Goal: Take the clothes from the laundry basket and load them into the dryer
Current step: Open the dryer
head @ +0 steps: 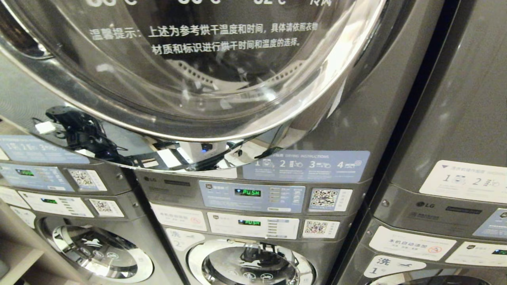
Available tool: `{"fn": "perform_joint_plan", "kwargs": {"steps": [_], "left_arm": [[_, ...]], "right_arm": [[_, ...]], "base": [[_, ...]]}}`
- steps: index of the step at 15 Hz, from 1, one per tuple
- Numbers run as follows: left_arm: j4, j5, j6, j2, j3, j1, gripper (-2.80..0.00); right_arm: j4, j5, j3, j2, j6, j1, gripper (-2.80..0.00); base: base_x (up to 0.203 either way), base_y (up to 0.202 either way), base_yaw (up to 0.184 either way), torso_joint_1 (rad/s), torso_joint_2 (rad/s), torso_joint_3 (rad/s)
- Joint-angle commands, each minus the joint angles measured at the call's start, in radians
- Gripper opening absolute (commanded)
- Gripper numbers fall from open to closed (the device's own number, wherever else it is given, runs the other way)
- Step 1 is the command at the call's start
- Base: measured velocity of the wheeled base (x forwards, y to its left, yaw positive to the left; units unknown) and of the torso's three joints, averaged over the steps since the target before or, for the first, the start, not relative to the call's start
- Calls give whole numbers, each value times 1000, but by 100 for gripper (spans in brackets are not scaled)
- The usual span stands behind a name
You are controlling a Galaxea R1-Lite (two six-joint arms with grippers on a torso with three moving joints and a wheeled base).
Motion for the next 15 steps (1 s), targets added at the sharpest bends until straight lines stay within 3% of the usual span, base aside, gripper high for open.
{"fn": "perform_joint_plan", "kwargs": {"steps": [1,12,15], "left_arm": [[-1,1,-2,0,31,-2,-280],[-1,1,-2,0,31,-2,-280],[-1,1,-2,0,31,0,-280]], "right_arm": [[-1,0,6,2,0,0,0],[-1,-1,6,2,2,0,0],[-1,-1,6,2,2,0,0]], "base": [[0,-138,0,4,2,2],[0,-6,0,0,0,0],[-141,0,-1,7,9,3]]}}
